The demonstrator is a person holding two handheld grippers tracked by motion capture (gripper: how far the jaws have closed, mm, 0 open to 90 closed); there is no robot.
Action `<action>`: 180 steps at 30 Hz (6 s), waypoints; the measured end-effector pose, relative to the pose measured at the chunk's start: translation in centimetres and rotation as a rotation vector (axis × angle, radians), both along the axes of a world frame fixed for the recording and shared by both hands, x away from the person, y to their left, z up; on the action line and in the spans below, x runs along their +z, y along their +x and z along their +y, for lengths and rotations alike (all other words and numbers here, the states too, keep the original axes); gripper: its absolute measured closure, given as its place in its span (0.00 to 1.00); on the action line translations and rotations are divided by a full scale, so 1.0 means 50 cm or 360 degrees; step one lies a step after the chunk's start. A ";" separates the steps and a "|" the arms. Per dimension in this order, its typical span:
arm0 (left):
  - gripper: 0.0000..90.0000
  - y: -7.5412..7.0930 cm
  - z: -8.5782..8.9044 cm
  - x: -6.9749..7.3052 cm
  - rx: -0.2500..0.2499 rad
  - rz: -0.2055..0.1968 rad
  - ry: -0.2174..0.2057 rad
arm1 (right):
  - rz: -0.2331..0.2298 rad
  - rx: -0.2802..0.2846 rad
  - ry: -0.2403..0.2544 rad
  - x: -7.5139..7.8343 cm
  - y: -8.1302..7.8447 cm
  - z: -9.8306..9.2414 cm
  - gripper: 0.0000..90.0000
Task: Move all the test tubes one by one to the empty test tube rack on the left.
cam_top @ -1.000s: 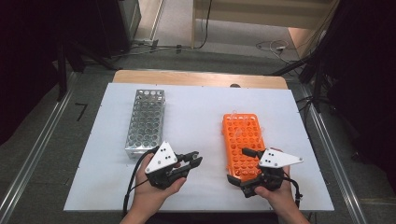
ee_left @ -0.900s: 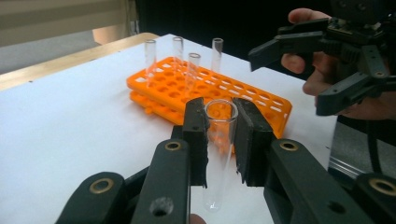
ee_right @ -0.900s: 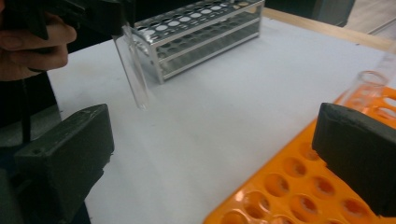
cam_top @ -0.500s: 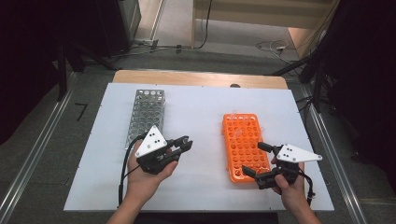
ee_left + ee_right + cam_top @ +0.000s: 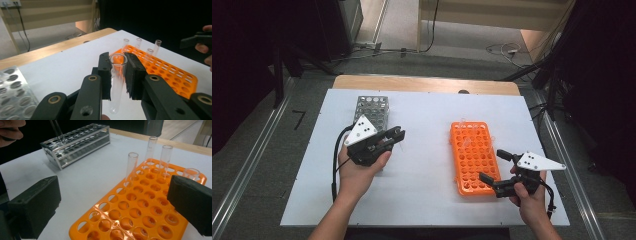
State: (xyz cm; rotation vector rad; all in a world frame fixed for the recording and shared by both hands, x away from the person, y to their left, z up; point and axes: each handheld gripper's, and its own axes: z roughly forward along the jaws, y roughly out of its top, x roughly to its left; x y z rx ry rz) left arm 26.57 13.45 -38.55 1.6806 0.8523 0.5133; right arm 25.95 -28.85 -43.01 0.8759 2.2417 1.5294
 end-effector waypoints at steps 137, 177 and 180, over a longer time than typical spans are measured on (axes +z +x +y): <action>0.01 0.186 0.077 -0.036 0.0335 0.0237 -0.0029 | 0.0091 -0.0193 -0.0016 -0.020 0.095 -0.047 0.00; 0.00 0.039 0.000 -0.075 0.0110 0.0160 -0.0116 | 0.0170 -0.0284 -0.0182 -0.091 0.158 -0.031 0.81; 0.00 0.039 -0.006 -0.077 0.0098 0.0164 -0.0112 | 0.0162 -0.0301 -0.0180 -0.089 0.159 -0.034 0.82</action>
